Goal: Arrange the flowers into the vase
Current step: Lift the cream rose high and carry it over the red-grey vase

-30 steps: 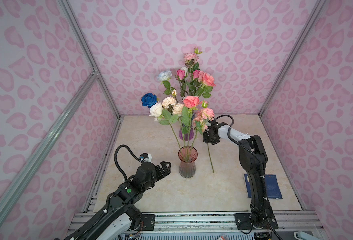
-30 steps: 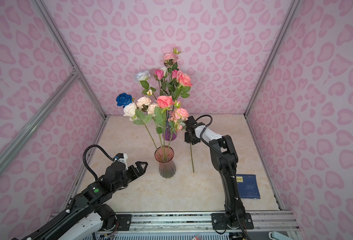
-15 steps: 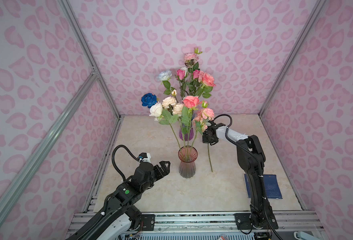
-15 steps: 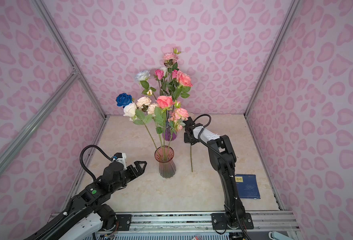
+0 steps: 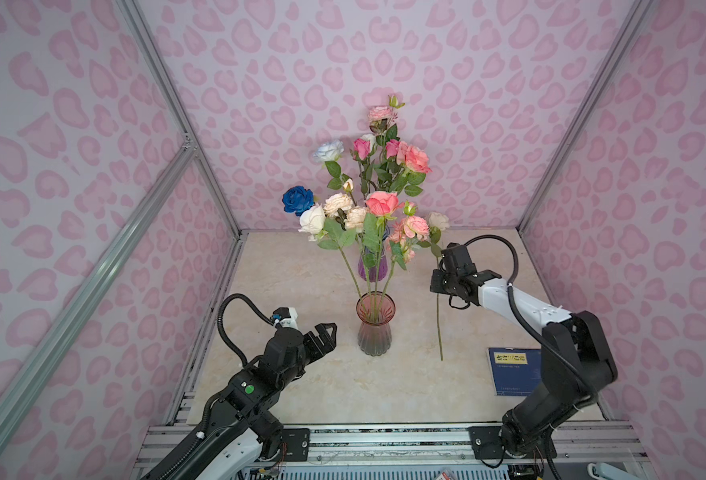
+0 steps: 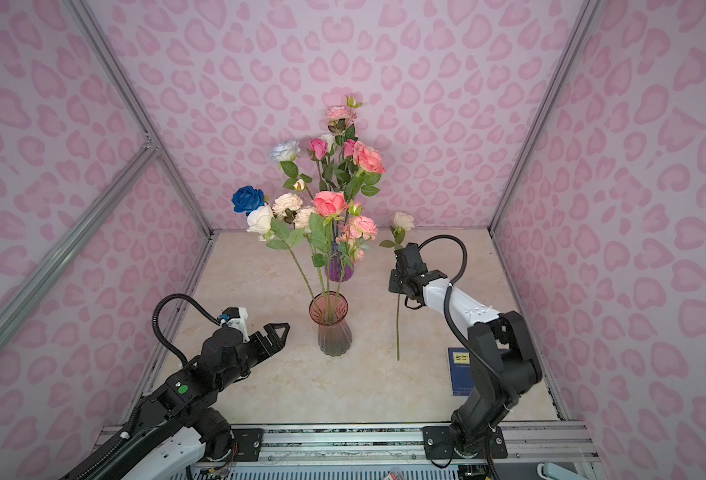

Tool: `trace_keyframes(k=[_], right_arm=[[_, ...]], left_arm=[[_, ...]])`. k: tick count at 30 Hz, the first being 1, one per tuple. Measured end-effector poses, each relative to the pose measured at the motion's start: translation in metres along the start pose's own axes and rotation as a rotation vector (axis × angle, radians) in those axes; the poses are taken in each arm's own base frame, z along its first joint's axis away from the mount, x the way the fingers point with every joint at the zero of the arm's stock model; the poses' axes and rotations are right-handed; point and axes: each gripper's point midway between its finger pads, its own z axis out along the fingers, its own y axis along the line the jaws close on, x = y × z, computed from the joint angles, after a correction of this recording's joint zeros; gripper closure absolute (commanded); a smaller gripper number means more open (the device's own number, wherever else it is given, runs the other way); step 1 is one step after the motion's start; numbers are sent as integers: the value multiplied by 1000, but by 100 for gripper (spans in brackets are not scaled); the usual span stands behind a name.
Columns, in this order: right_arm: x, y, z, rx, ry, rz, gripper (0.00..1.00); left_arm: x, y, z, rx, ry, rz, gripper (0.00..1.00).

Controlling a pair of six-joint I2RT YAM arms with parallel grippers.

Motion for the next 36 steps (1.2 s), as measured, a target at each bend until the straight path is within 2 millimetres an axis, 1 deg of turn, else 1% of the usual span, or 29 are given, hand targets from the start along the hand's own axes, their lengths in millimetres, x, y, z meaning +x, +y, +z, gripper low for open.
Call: trace_keyframes(k=[3,6,8,13,15,19,23,24,27,30,31,34,36], right_arm=[[-2,-11,-40,-31,-129,28,100],[-15,-18,-84,-85,-301,67,100],[-24,-16,-112,-131,-400,84,100],[-54,-1,-188,-259,-645,108,100],[-62,7,-211,-297,-705,100,100],[-75,32,-253,-387,-795,65,100],[-87,57,-287,-447,-870,25,100],[-90,63,-292,-454,-884,10,100],[-101,82,-305,-474,-920,-29,100],[-107,101,-313,-493,-940,-55,100],[-108,110,-317,-513,-948,-71,100],[-113,134,-333,-565,-978,-103,100],[-117,146,-341,-598,-999,-113,100]], left_arm=[[4,5,2,-11,7,-7,0],[4,7,3,-18,7,-13,0],[5,8,5,-28,10,-12,0],[6,9,9,-47,23,-9,0],[5,6,10,-42,23,-9,0],[6,3,10,-32,32,-9,0],[2,-2,6,-12,20,-12,0],[0,-4,4,-4,12,-14,0],[-7,-8,-4,17,-21,-14,0],[-15,-10,-14,40,-62,-14,0],[-17,-10,-17,48,-77,-17,0],[-21,-7,-24,63,-111,-24,0],[-20,-3,-27,64,-122,-26,0]])
